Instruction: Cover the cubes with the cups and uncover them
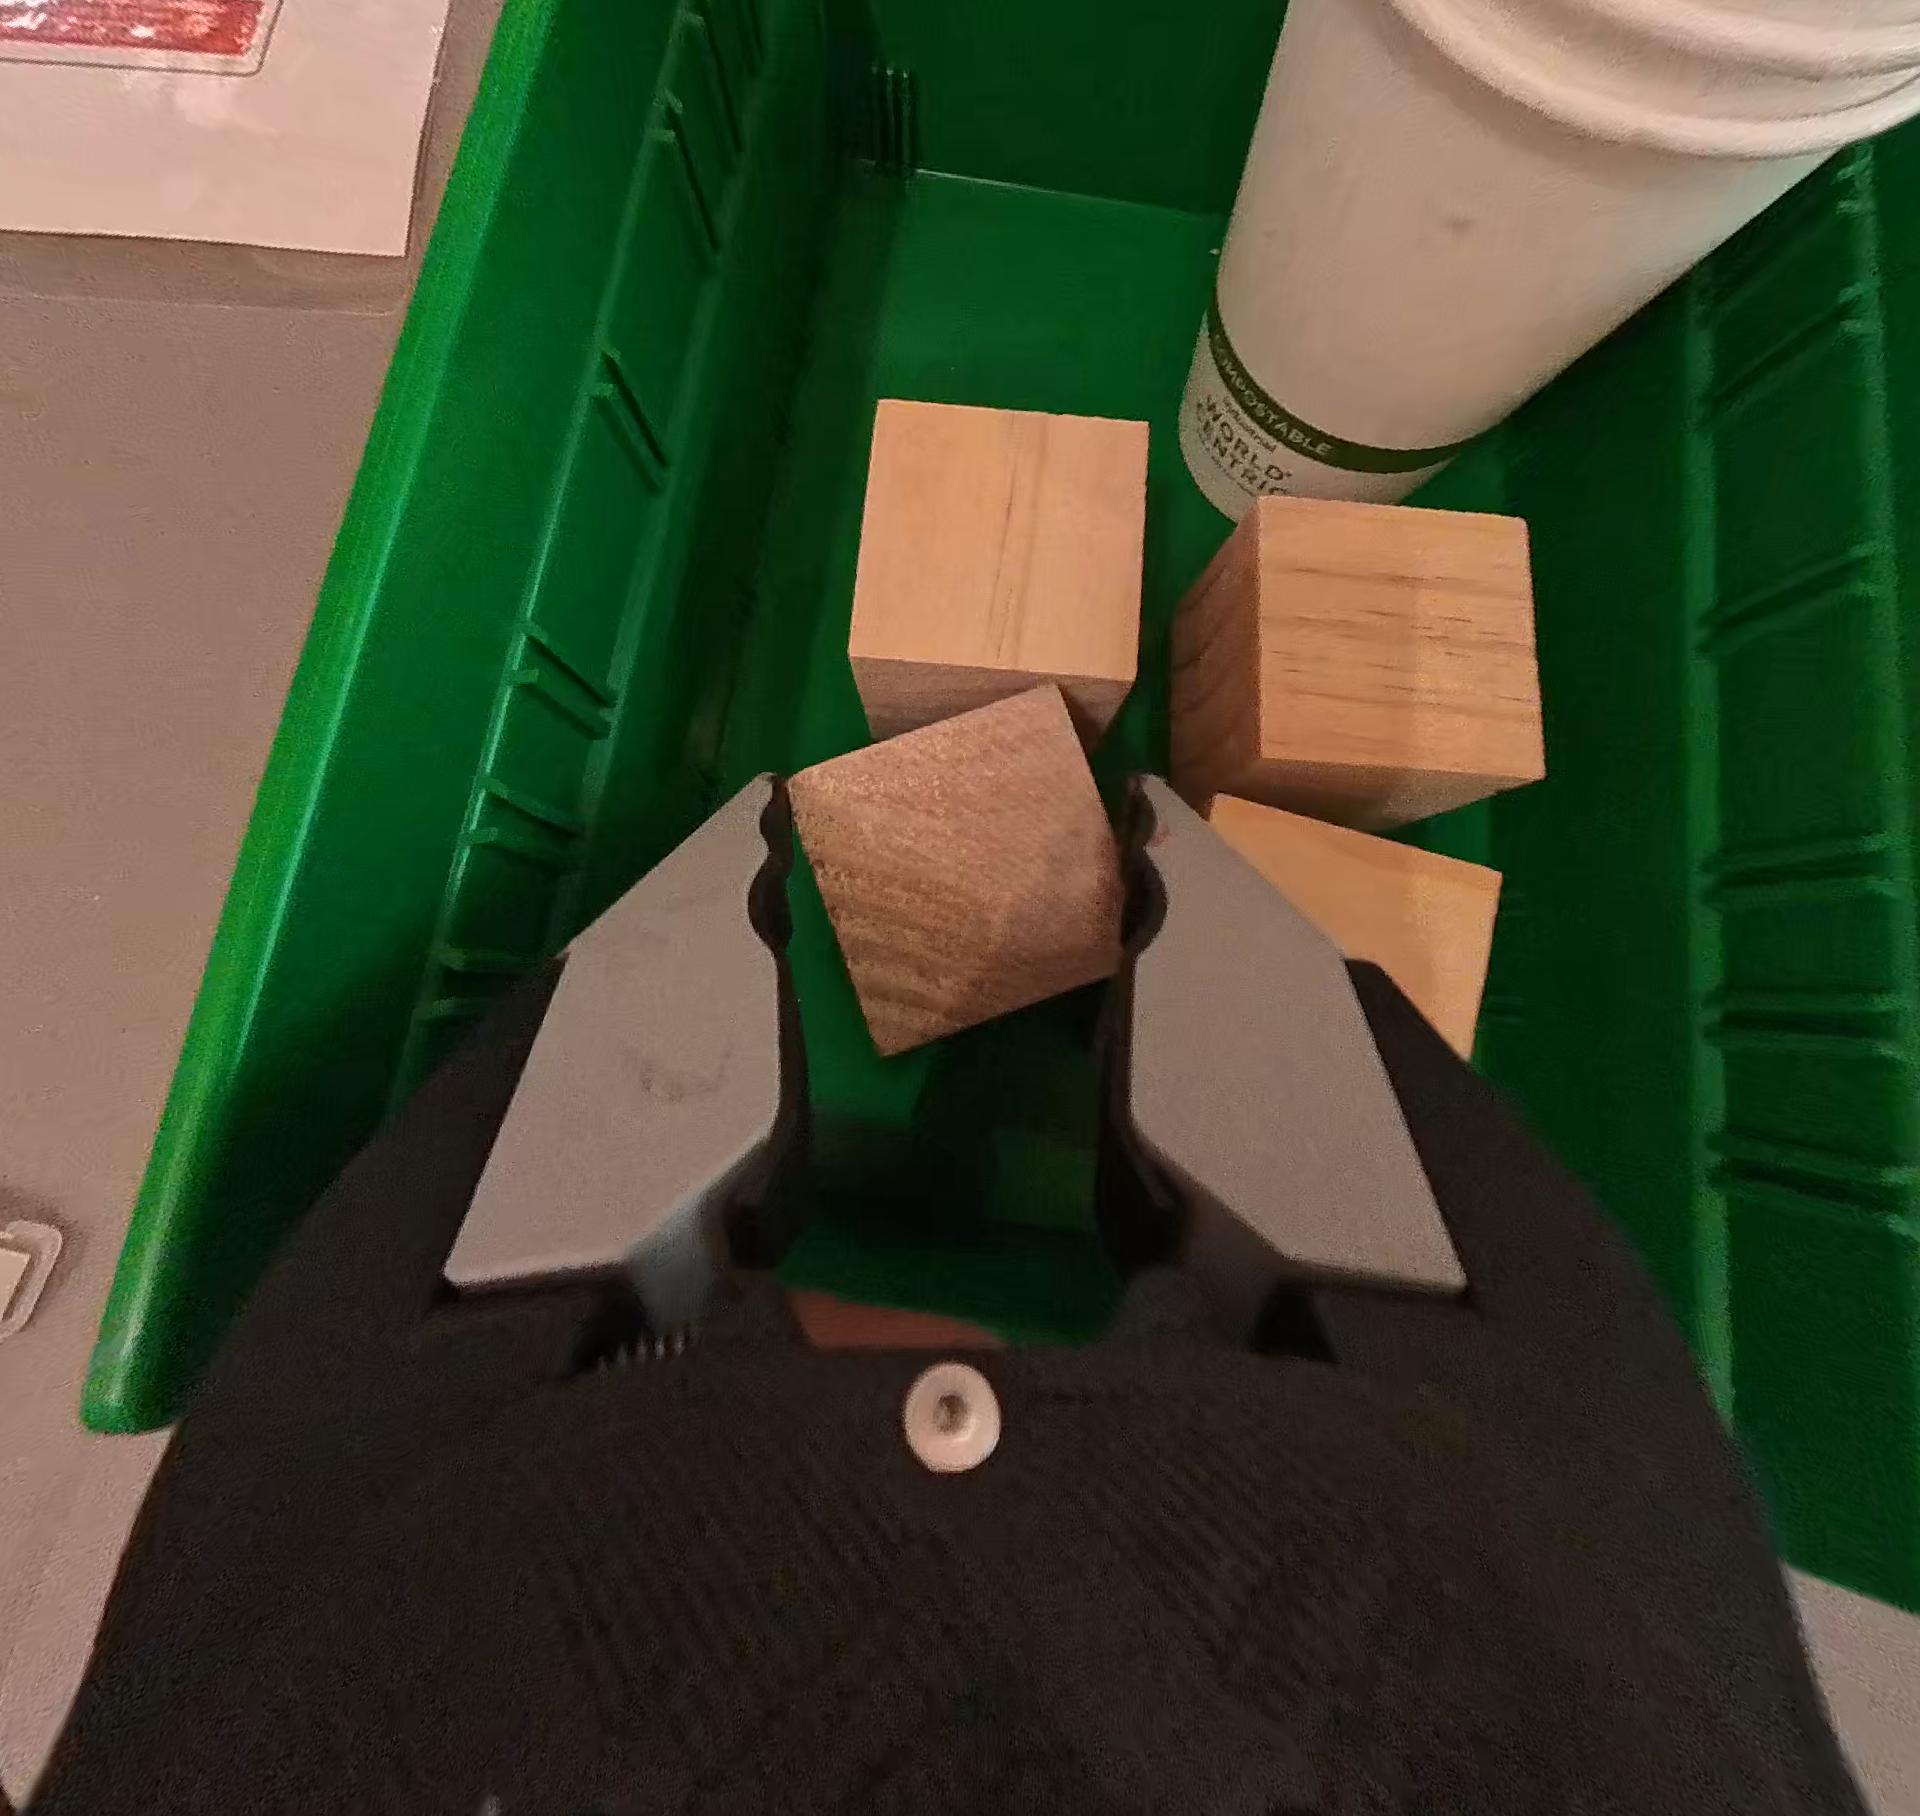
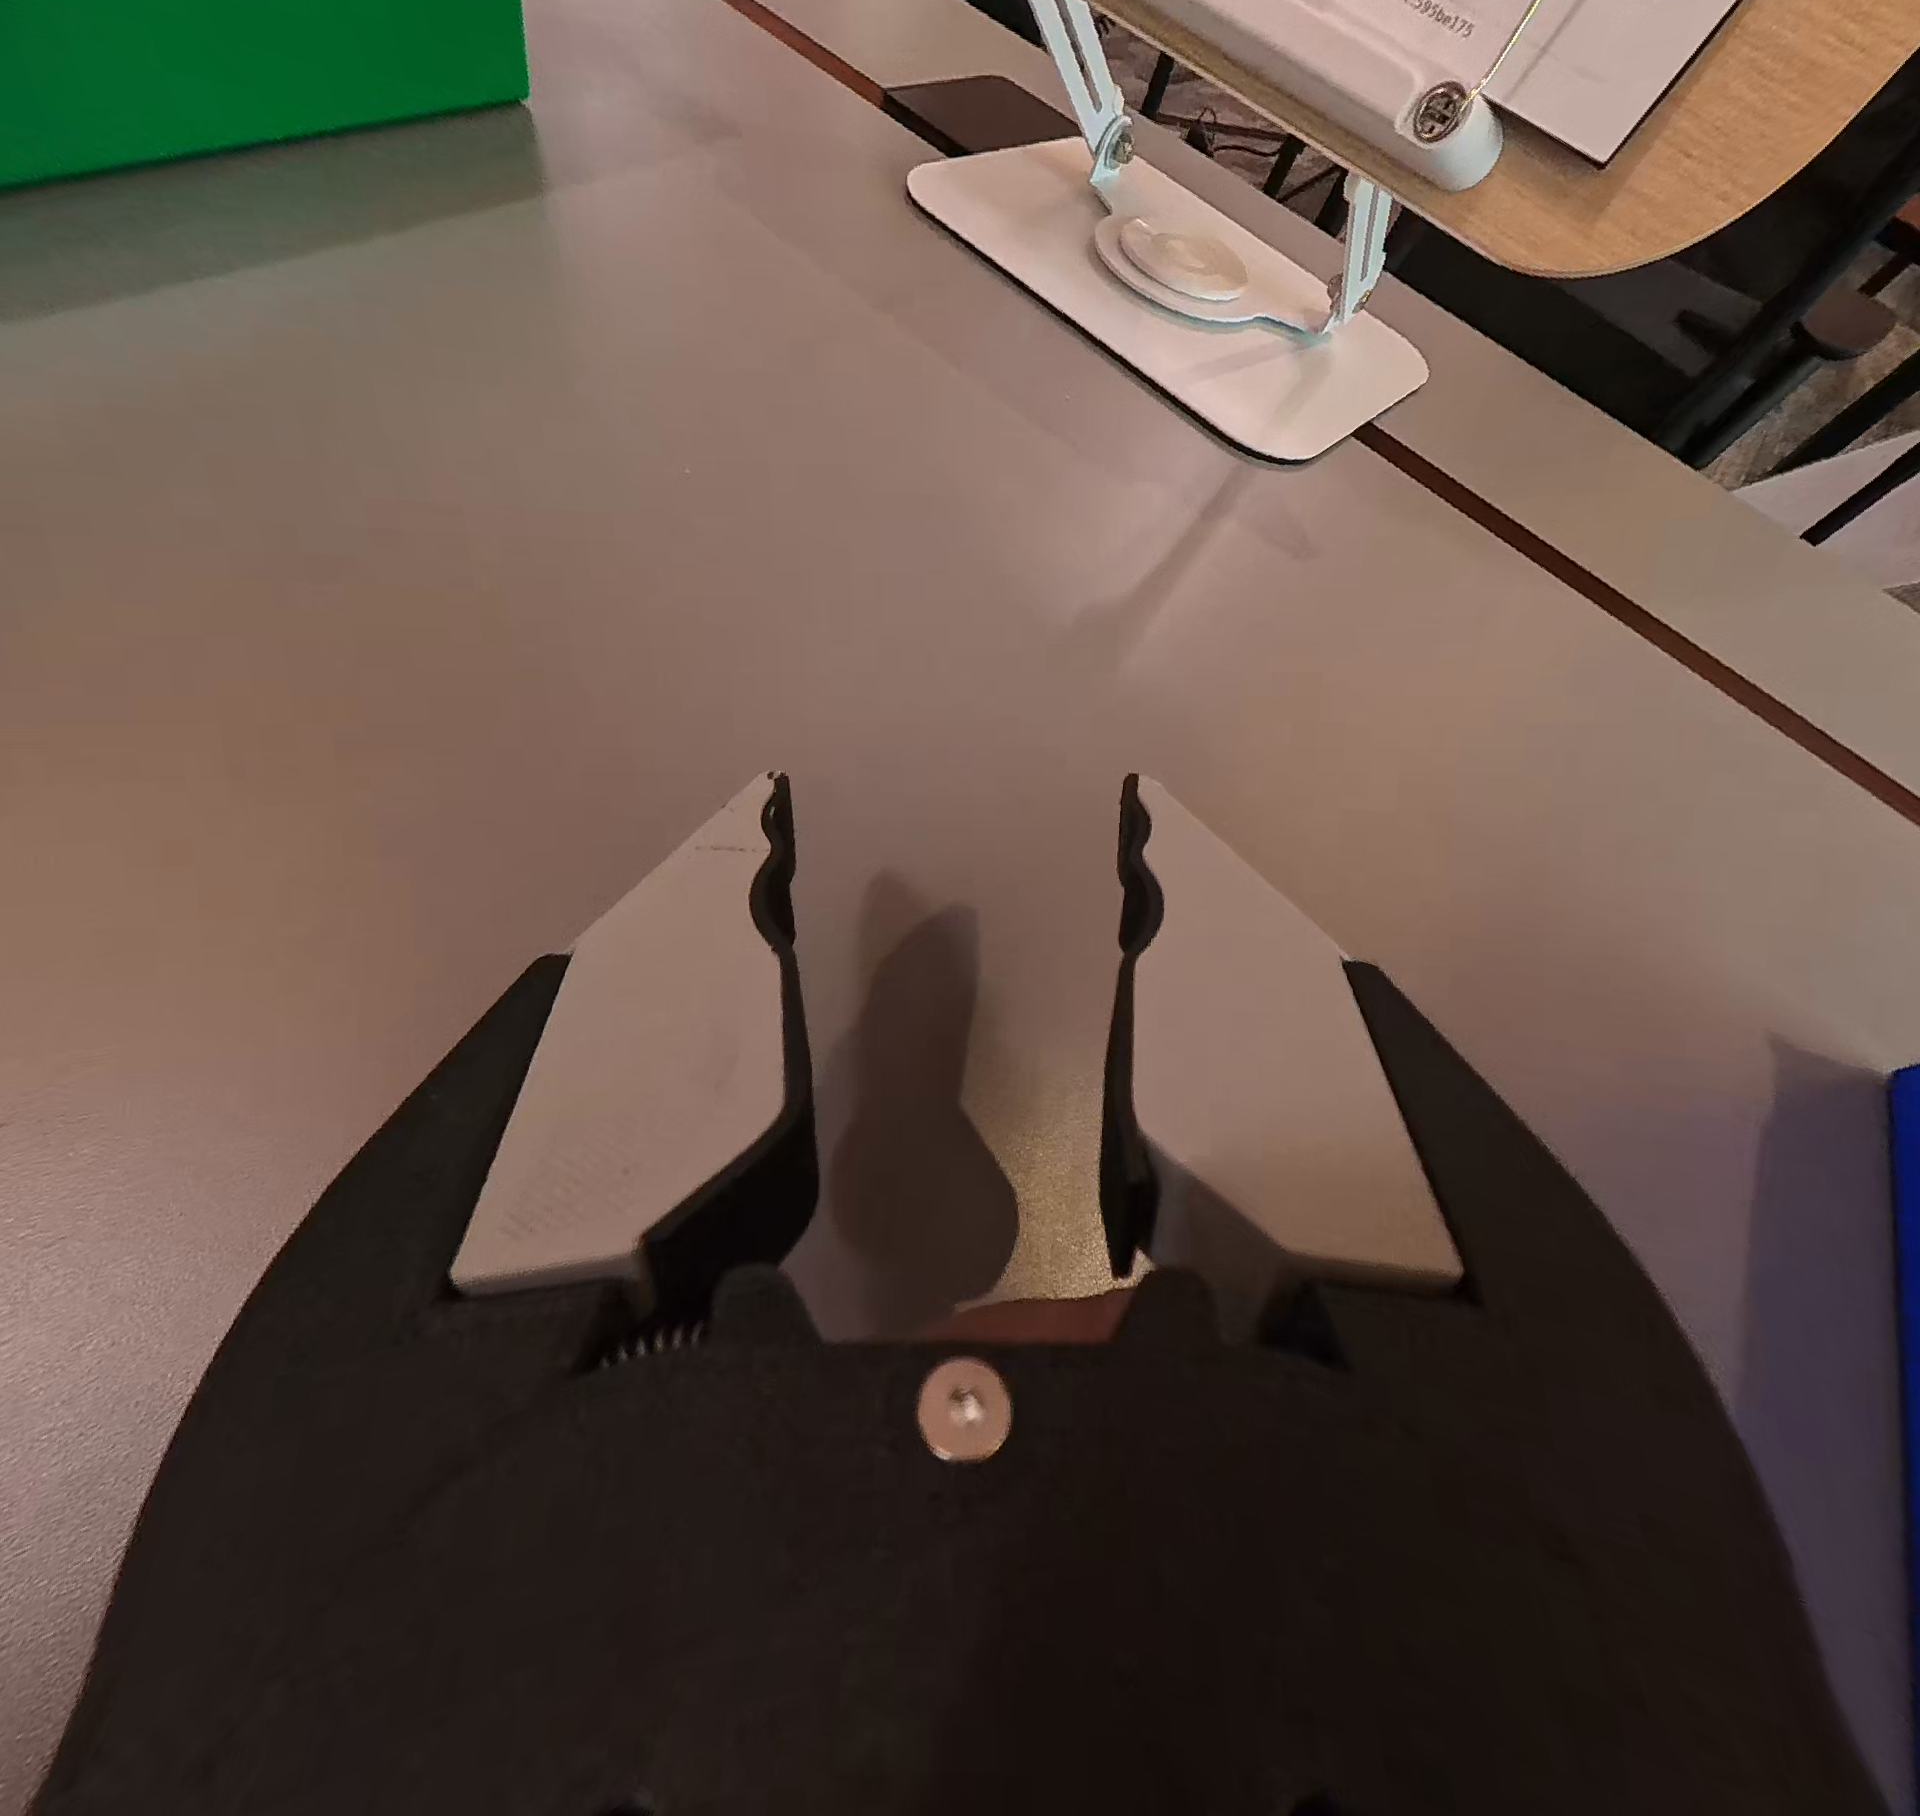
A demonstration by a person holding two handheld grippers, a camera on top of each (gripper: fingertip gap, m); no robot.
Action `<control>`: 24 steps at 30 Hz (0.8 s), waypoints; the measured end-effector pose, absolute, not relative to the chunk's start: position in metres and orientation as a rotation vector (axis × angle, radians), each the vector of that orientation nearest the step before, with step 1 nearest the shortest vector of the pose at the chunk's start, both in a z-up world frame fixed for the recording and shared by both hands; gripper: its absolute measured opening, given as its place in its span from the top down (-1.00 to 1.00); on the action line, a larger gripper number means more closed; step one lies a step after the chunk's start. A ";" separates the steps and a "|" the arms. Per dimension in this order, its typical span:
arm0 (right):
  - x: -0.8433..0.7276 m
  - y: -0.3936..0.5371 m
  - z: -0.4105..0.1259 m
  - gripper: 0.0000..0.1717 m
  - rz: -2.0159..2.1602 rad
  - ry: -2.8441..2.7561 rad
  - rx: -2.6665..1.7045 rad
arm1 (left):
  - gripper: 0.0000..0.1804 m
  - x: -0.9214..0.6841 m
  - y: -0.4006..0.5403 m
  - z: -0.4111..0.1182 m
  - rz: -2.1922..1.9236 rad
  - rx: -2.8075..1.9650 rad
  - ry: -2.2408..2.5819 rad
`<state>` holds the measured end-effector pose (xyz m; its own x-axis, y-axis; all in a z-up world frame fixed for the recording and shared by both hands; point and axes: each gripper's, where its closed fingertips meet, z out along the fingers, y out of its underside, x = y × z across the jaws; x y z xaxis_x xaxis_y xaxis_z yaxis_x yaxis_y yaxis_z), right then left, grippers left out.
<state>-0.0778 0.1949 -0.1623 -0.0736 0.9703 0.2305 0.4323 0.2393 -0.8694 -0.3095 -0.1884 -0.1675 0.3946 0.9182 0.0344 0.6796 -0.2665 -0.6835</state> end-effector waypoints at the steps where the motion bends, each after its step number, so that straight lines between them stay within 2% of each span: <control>1: -0.078 0.195 -0.162 0.30 0.789 -1.652 -1.323 | 0.30 -0.310 -0.189 -0.168 0.489 -2.036 -1.359; 5: -0.077 0.194 -0.161 0.30 0.774 -1.651 -1.304 | 0.14 -0.313 -0.196 -0.170 0.495 -2.033 -1.396; 8: -0.076 0.192 -0.162 0.30 0.752 -1.659 -1.282 | 0.26 -0.317 -0.207 -0.167 0.609 -2.046 -1.402; 14: -0.075 0.192 -0.162 0.30 0.732 -1.664 -1.268 | 0.28 -0.317 -0.211 -0.164 0.705 -2.050 -1.388; 17: -0.075 0.192 -0.162 0.30 0.739 -1.664 -1.276 | 0.41 -0.317 -0.215 -0.162 0.756 -2.069 -1.396; 19: -0.075 0.192 -0.163 0.30 0.744 -1.665 -1.281 | 0.38 -0.318 -0.213 -0.161 0.766 -2.069 -1.378; 21: -0.075 0.192 -0.163 0.30 0.743 -1.668 -1.284 | 0.26 -0.317 -0.213 -0.166 0.742 -2.073 -1.380; 24: -0.075 0.192 -0.164 0.31 0.736 -1.674 -1.281 | 0.28 -0.317 -0.213 -0.166 0.785 -2.087 -1.339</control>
